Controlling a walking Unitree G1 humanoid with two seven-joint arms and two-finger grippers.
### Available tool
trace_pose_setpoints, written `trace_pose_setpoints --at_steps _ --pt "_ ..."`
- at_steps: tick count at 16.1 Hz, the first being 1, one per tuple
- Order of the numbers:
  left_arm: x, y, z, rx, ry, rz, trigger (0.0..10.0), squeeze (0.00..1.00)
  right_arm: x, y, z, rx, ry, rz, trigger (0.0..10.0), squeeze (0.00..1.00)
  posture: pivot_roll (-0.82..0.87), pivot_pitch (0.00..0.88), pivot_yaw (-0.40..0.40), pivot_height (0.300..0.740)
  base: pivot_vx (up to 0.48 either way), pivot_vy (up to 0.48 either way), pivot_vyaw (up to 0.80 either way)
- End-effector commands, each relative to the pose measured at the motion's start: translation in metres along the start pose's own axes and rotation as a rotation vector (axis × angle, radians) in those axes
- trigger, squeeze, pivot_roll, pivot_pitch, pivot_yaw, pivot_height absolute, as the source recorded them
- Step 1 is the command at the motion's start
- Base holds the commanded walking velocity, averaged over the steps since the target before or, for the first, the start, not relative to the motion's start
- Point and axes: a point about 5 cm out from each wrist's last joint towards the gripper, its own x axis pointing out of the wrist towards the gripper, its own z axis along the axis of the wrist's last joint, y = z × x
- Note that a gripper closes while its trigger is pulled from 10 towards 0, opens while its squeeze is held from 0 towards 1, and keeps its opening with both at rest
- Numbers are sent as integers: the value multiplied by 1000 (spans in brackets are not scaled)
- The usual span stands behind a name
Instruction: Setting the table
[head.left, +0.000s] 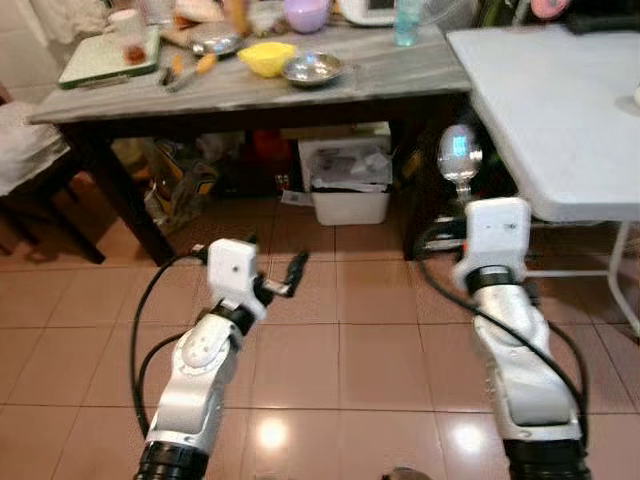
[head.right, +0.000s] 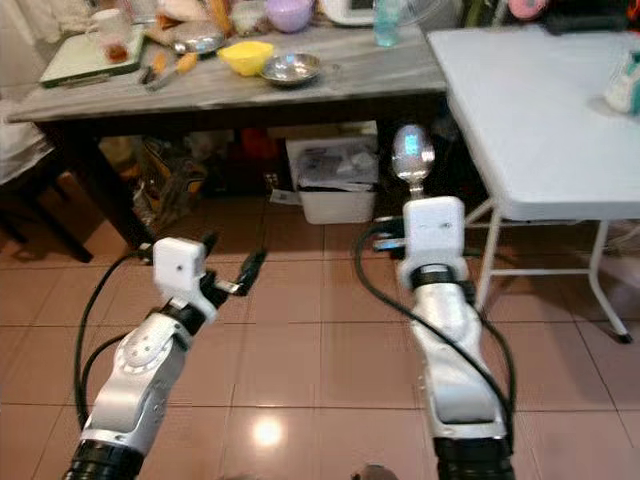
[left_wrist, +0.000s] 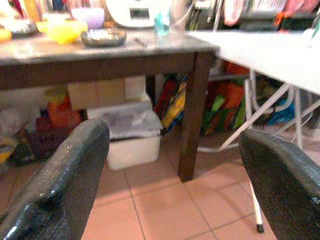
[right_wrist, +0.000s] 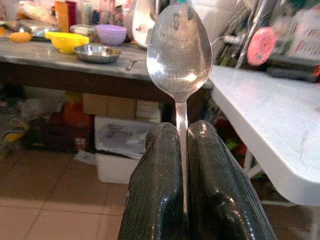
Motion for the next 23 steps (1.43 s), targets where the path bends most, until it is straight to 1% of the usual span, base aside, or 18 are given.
trace_pose_setpoints --at_steps 1,4,10,11,23 --pt "-6 7 -1 11 6 16 10000 0 0 8 6 18 -28 24 10000 0 -72 114 77 740 0 0 0" --pt "-6 0 0 -9 1 -49 10000 0 0 8 5 12 -28 23 10000 0 -74 109 75 740 0 0 0" --pt "-7 -1 0 -16 1 -67 10000 0 1 10 5 14 -32 32 10000 0 -70 105 75 740 0 0 0" --pt "-8 -2 -1 -29 2 -77 10000 0 0 10 4 15 -30 33 10000 0 -70 105 75 740 0 0 0" --pt "-7 -5 -2 -31 7 -103 10000 0 1 10 1 18 -21 31 10000 0 -69 101 81 740 299 0 0"
